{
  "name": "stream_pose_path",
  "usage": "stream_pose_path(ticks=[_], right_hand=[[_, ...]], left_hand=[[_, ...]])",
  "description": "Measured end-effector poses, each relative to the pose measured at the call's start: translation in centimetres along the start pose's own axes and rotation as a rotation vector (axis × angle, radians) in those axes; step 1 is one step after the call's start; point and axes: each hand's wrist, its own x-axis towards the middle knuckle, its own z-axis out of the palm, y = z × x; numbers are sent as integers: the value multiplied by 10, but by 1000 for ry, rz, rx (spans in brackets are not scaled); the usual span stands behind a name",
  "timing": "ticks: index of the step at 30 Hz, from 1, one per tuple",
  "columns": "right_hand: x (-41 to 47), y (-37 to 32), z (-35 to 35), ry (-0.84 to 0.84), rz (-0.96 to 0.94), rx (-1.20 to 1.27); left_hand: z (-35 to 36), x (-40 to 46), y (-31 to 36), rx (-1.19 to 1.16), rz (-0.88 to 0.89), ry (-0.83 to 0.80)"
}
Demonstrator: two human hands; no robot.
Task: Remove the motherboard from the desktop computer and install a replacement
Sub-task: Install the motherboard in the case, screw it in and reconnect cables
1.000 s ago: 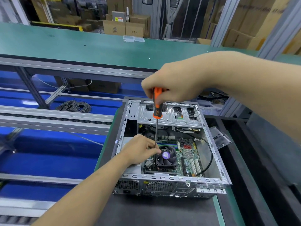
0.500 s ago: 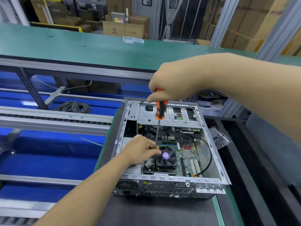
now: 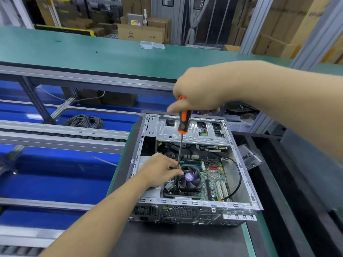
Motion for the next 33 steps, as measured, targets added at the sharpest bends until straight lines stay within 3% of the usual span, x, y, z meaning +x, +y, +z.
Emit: stream_pose_path(ticks=[1,3,5,7,9,11,14,16,18,20,22,24,26,29,33], right_hand=[[1,2,2,68,-119,22],[-2,5,1,12,-182,92],[-1,9,1,-64,-119,117],[2,9,2,-19,9,53],[3,10,4,91,-94,50],[-1,9,2,65,-196,120],[-2,5,3,-45,-58,238],[5,3,4,42,-36,75],[5,6,5,99,-165,39],[1,11,2,-24,-214,121],[3,14,4,-93,-93,188],[6,8,5,-64,28,91],[8,12,7,64,-71,-36],[-1,15,7,74,-264,164],[4,12,13,-19,36,161]], left_hand=[[1,0,0,-2,-9,10],[1,0,-1,4,-40,21],[2,2,0,8,-46,-8],[1,2,1,-8,-55,-44],[1,0,0,-16,-63,-56],[1,0,0,0,-68,-53],[0,1,1,18,-49,-63],[0,1,1,27,-28,-66],[0,0,2,25,-7,-53],[-1,1,2,33,25,-43],[-1,2,3,42,38,-43],[-1,2,3,52,6,-60],[0,1,2,54,-10,-65],[-1,1,4,52,19,-28],[-3,0,7,48,17,-28]])
